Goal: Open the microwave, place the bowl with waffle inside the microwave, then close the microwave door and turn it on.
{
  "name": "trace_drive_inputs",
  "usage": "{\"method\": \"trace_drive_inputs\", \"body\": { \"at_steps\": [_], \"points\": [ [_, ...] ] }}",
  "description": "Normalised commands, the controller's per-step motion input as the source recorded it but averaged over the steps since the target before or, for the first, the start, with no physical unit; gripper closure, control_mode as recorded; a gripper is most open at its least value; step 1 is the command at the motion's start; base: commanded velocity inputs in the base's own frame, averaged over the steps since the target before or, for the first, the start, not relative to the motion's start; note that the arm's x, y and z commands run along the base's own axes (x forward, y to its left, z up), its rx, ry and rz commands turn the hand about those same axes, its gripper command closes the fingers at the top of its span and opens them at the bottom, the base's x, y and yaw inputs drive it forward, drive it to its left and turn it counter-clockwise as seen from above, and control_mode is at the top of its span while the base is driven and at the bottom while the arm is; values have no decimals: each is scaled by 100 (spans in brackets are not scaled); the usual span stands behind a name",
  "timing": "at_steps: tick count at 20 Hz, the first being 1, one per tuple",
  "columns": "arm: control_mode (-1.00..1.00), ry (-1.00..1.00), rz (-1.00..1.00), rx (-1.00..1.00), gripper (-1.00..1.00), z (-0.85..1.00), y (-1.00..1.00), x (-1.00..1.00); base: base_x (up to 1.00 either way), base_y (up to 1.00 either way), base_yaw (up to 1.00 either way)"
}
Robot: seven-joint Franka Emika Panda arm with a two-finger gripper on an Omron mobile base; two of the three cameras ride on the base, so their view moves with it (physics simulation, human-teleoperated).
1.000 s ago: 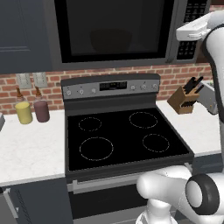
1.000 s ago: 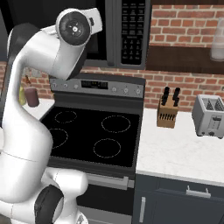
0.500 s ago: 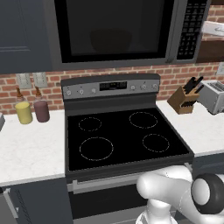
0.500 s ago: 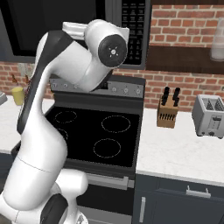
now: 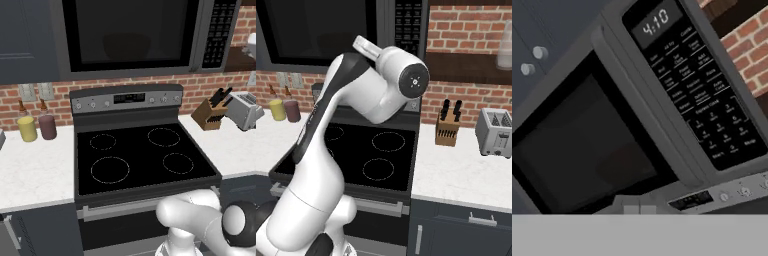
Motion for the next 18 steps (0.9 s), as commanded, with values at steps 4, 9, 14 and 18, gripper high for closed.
{"method": "trace_drive_inputs", "body": {
  "at_steps": [4,9,14,18],
  "points": [
    [-100,30,0,15,100,-50,-11,0,0,0,0],
    [-100,29,0,10,100,-32,-1,0,0,0,0],
    [-100,12,0,1,100,-2,0,6,0,0,0],
    [-100,1,0,7,100,-3,0,26,0,0,0]
  ]
}}
